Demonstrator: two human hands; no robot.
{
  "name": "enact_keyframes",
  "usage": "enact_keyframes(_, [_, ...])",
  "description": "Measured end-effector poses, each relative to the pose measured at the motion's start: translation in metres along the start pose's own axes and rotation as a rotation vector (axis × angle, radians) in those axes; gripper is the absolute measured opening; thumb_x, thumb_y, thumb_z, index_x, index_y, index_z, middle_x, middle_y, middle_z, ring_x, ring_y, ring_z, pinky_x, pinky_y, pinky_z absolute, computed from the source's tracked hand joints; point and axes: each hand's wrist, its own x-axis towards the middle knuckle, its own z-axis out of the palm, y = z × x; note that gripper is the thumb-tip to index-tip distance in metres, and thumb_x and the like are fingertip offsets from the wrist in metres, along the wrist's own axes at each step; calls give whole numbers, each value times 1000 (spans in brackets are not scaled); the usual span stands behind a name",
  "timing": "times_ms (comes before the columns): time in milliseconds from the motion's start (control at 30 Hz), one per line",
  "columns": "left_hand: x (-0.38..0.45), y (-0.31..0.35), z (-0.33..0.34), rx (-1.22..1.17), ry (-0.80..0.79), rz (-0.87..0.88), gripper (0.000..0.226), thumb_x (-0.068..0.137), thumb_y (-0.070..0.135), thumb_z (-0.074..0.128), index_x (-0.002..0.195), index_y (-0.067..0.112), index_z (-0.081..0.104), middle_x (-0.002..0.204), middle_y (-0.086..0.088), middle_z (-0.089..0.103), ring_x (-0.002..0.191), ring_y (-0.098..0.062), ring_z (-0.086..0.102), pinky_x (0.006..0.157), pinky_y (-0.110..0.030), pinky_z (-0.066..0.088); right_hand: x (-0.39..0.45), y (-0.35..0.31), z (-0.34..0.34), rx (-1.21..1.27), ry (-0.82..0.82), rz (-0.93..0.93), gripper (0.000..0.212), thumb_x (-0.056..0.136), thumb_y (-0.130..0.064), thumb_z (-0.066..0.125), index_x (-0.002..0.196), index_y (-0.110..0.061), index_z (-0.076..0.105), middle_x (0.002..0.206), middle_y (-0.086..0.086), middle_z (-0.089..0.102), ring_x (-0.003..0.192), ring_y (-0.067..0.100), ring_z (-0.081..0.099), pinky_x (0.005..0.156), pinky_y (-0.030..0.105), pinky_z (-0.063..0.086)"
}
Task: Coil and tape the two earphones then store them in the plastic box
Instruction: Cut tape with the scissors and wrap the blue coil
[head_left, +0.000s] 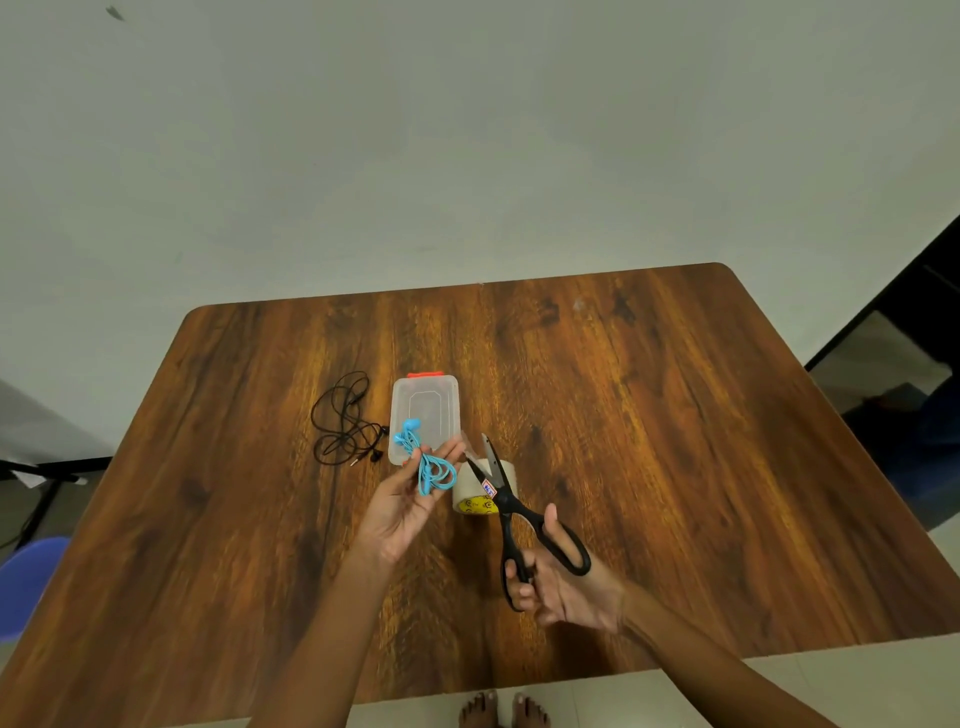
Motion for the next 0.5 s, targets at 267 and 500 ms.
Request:
enact_keyframes(267, [2, -2, 2, -118, 0, 115, 24, 92, 12, 44, 95, 3, 65, 126, -28, 57, 117, -35, 58, 95, -46, 47, 0, -8, 5, 295, -202, 4, 86, 71, -88, 29, 99, -9, 48, 81, 4, 47, 72, 12, 51, 52, 19, 47])
enact_keyframes(500, [18, -38, -4, -320, 89, 201, 26, 95, 18, 43, 114, 7, 57, 116, -16, 66, 112, -22, 62, 94, -35, 46, 2, -6, 17, 486, -231, -25, 97, 67, -94, 18, 101, -7, 47, 81, 4, 50, 75, 13, 54, 51, 19, 45])
